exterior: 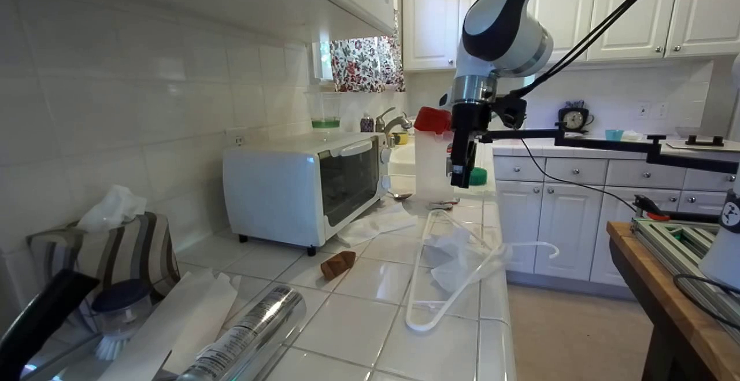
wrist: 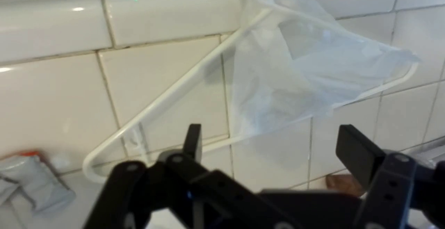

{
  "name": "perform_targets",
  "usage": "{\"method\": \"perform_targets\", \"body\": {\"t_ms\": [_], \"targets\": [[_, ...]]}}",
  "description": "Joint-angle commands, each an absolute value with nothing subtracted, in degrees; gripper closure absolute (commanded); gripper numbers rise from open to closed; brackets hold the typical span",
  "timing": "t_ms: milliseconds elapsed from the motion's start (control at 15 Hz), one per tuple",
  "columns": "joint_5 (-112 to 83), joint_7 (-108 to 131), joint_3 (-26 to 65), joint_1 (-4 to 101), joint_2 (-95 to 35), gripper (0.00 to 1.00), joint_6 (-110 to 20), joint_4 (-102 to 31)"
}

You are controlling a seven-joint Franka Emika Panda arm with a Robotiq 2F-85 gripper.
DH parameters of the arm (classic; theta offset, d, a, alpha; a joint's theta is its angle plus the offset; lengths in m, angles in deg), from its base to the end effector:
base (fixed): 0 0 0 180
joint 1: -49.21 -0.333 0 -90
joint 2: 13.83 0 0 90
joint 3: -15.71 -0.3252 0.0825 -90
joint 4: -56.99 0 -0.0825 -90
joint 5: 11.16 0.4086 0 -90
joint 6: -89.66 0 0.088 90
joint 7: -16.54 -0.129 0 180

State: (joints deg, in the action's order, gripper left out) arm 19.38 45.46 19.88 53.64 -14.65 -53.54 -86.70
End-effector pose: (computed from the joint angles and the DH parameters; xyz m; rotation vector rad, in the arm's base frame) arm 0.4725 -0.0680 0.2418 -2.8357 0.1125 -0.1134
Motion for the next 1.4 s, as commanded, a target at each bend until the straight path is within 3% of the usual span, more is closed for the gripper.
{"method": "perform_targets", "body": {"t_ms": [0,200,667,733,933,1333], "targets": [[11.4,32.28,19.34,52.94,-17.57,0.0,-64.17,-87.23],[1.29,19.18,20.74,52.49,-21.85,0.0,-71.94,-87.46],[-13.44,-9.49,47.1,30.26,-30.76,0.0,-72.94,-83.96],[-13.55,-3.74,38.09,40.18,-28.46,0.0,-74.27,-85.73],[-14.9,-9.19,42.31,35.17,-29.71,0.0,-73.83,-84.51],[-7.46,-7.41,32.18,41.87,-29.72,0.0,-81.41,-86.14]]}}
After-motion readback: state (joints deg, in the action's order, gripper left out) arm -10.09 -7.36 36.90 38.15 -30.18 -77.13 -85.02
